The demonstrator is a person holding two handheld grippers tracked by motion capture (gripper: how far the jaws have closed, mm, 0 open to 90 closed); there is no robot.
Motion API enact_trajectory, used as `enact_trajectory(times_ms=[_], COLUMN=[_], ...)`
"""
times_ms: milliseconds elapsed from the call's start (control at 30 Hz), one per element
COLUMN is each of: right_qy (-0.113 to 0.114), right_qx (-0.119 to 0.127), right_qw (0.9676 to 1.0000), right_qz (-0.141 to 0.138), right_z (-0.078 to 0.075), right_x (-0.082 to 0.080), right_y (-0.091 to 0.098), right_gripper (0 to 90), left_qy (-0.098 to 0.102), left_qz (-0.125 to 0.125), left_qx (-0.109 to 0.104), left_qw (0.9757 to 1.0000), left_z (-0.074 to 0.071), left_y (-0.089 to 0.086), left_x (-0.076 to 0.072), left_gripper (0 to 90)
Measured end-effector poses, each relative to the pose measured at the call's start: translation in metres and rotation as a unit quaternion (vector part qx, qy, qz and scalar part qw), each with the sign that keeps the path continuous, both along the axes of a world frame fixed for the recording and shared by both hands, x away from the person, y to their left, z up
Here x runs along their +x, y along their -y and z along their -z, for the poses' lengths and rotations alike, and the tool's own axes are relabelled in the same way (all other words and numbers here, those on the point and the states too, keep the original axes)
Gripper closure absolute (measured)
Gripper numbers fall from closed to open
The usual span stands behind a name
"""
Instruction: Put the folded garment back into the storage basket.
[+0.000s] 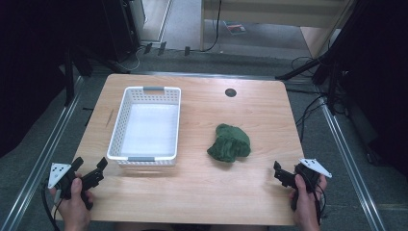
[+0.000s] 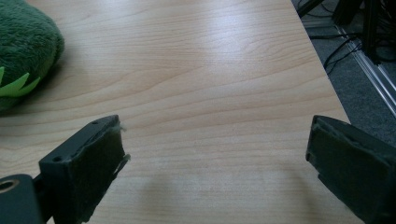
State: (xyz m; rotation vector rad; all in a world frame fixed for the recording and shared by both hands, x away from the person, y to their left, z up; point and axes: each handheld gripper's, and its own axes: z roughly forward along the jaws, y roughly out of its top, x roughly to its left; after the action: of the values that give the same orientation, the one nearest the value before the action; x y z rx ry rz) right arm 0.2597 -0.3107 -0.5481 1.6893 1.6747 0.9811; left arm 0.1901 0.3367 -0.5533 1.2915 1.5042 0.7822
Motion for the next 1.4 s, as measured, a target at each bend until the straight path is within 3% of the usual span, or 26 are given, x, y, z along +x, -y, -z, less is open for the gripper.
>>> enact_trajectory(times_ms=[167, 333, 433, 767, 1067, 1133, 1400], right_qy=[0.0, 0.0, -0.001, -0.002, -0.001, 0.0, -0.001], right_qx=[-0.001, -0.002, -0.002, -0.002, -0.005, -0.003, -0.003], right_qw=[1.0, 1.0, 1.0, 1.0, 1.0, 1.0, 1.0], right_qz=[0.001, 0.001, 0.001, 0.0, 0.001, 0.002, 0.005], right_z=[0.0, 0.0, 0.0, 0.0, 0.0, 0.0, 0.0], right_x=[0.0, 0.0, 0.0, 0.0, 0.0, 0.0, 0.0], right_y=[0.0, -0.001, -0.001, -0.001, -0.001, -0.001, -0.001], right_gripper=[4.5, 4.4, 4.4, 4.4, 4.6, 4.6, 2.6], left_qy=[0.0, -0.005, 0.002, 0.021, 0.026, 0.027, 0.021], left_qz=[0.0, -0.009, -0.009, -0.002, 0.026, 0.035, 0.058], left_qx=[-0.019, 0.006, -0.005, -0.004, 0.004, 0.006, 0.01], left_qw=[0.9998, 0.9999, 1.0, 0.9998, 0.9993, 0.999, 0.9981], left_z=[-0.002, -0.012, -0.019, -0.042, -0.06, -0.064, -0.074], left_y=[-0.002, 0.0, -0.004, -0.006, 0.014, 0.019, 0.039], left_x=[-0.001, -0.003, -0.005, -0.011, -0.007, -0.007, 0.002], left_gripper=[7.2, 7.2, 7.2, 7.3, 7.1, 1.9, 0.0])
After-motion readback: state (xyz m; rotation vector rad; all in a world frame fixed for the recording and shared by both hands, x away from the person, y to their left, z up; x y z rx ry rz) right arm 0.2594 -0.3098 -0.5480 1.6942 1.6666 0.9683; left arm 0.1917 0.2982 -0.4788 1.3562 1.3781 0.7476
